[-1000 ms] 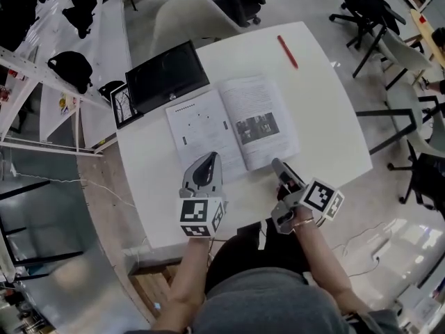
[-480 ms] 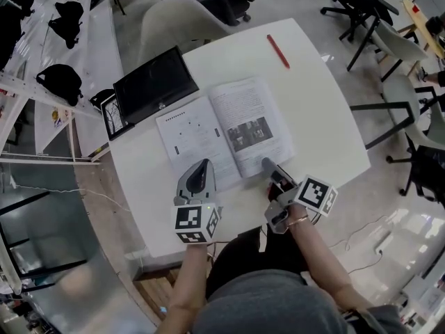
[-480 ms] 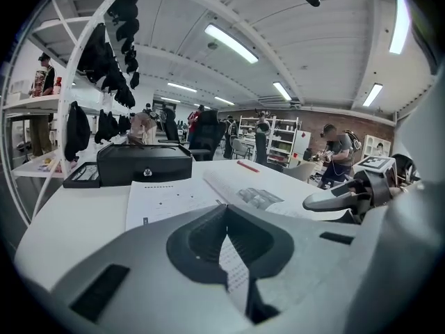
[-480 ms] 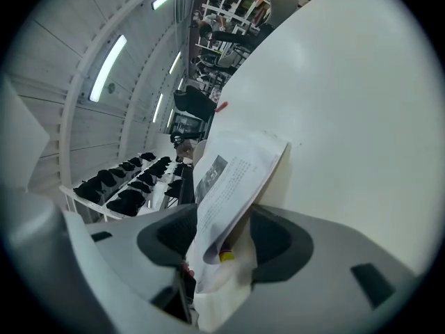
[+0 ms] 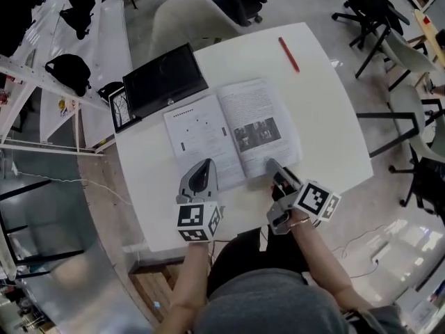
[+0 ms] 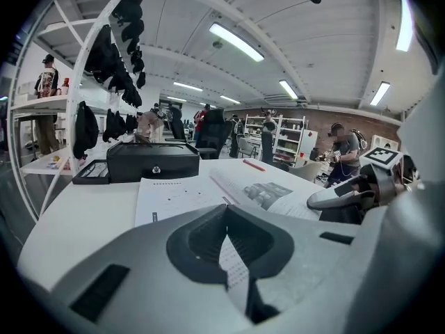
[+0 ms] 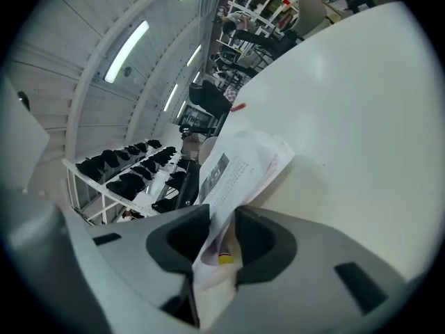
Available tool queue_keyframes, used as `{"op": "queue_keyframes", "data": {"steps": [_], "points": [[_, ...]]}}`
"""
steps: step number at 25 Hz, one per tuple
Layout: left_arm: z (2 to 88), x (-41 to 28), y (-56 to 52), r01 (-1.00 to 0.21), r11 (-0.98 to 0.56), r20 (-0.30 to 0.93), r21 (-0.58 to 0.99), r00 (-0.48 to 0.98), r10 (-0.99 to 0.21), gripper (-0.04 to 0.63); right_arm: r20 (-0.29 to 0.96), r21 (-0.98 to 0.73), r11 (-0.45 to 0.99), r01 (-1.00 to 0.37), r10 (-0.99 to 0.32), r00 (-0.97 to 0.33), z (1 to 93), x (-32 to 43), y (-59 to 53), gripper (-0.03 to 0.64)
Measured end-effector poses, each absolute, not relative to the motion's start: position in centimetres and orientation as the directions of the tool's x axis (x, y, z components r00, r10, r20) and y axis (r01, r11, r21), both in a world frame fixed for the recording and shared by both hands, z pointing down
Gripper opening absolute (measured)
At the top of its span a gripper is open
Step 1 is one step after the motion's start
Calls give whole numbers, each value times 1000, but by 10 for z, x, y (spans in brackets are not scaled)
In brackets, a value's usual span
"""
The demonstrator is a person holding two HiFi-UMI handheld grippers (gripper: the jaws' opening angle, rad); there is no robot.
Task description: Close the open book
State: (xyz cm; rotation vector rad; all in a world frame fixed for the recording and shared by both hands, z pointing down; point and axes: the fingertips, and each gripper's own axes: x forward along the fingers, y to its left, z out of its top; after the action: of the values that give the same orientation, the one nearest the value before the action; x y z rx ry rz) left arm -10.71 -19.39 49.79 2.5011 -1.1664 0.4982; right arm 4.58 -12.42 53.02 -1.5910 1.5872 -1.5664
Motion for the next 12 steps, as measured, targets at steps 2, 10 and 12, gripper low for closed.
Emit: {"op": "queue_keyframes", "data": {"steps": [2, 10, 12], "points": [[497, -111, -193, -788, -596, 443, 153, 594, -672, 6, 399, -852, -240, -464, -874, -279, 522, 43, -126, 102], [488, -127, -188, -820, -551, 421, 154, 559, -714, 6, 391, -763, -114, -636, -865, -315, 500, 28, -129, 29], [485, -133, -186, -828, -539, 414, 154, 549, -726, 6, 378, -745, -69, -663, -863, -335, 490, 20, -132, 26]]}}
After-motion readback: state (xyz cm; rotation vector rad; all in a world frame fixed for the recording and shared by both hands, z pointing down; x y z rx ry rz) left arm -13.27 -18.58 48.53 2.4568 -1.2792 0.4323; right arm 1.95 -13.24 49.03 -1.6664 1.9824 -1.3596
